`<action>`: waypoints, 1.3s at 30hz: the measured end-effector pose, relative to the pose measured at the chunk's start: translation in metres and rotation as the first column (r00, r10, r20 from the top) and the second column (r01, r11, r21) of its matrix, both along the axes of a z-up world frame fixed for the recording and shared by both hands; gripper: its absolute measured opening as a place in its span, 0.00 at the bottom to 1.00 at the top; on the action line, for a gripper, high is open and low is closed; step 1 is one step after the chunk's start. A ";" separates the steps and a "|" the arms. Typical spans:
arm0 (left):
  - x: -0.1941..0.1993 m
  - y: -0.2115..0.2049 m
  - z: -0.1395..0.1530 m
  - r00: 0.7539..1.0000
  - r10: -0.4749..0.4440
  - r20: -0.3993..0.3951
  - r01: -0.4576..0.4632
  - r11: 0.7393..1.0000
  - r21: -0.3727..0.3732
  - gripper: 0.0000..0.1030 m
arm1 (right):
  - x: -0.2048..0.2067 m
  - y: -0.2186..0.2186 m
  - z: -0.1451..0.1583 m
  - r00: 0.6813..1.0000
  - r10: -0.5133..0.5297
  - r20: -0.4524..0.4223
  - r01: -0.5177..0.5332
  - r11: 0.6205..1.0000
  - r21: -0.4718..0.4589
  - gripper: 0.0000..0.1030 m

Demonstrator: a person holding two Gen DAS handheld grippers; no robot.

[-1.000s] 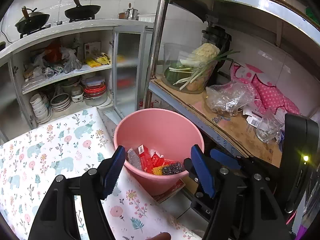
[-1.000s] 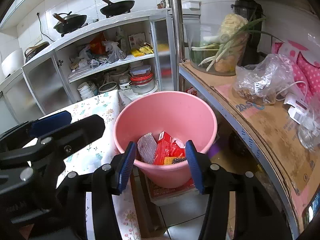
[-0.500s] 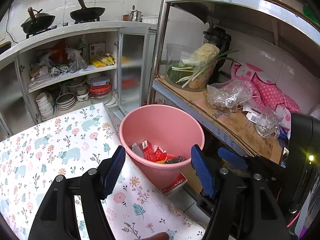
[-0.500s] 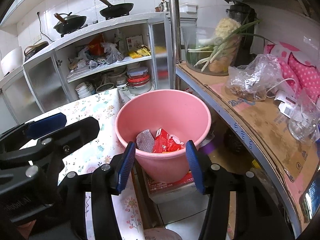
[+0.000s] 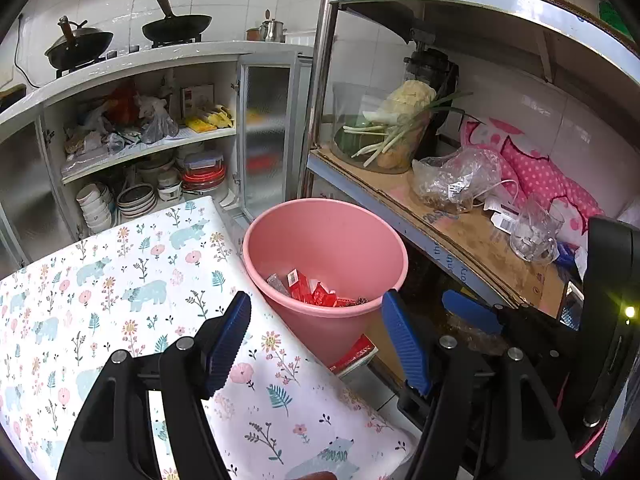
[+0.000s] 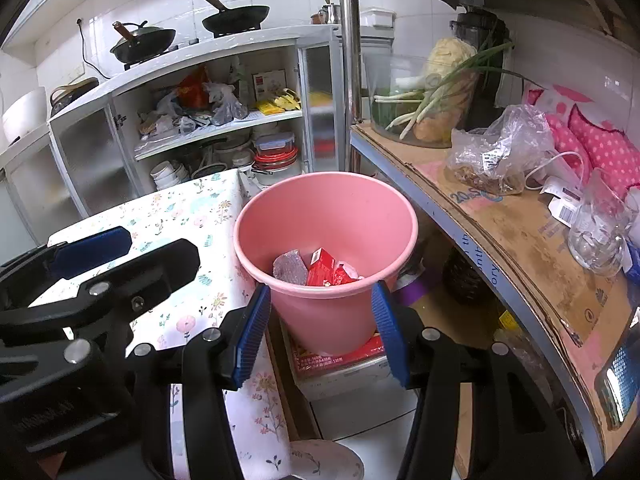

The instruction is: Collect trash

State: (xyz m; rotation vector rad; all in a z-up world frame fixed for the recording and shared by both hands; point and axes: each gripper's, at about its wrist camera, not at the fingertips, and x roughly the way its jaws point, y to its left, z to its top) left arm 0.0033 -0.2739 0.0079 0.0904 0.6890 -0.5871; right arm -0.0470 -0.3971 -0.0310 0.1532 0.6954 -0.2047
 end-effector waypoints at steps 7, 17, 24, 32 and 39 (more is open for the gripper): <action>-0.005 0.002 -0.001 1.000 0.002 0.006 -0.002 1.000 0.003 0.65 | -0.003 0.002 0.001 1.000 0.001 0.004 -0.001 1.000 -0.003 0.52; -0.007 0.004 0.000 1.000 0.002 0.009 -0.002 1.000 0.006 0.65 | -0.004 0.002 0.003 1.000 0.000 0.005 0.000 1.000 -0.005 0.52; -0.008 0.003 0.000 1.000 0.002 0.009 -0.002 1.000 0.006 0.65 | -0.005 0.002 0.004 1.000 0.002 0.004 -0.002 1.000 -0.004 0.52; -0.009 0.002 -0.001 1.000 0.000 0.006 0.000 1.000 0.007 0.64 | -0.005 0.003 0.004 1.000 0.002 0.004 -0.002 1.000 -0.003 0.52; -0.008 0.002 -0.001 1.000 0.001 0.004 -0.001 1.000 0.007 0.64 | -0.005 0.003 0.004 1.000 0.001 0.004 -0.001 1.000 -0.004 0.52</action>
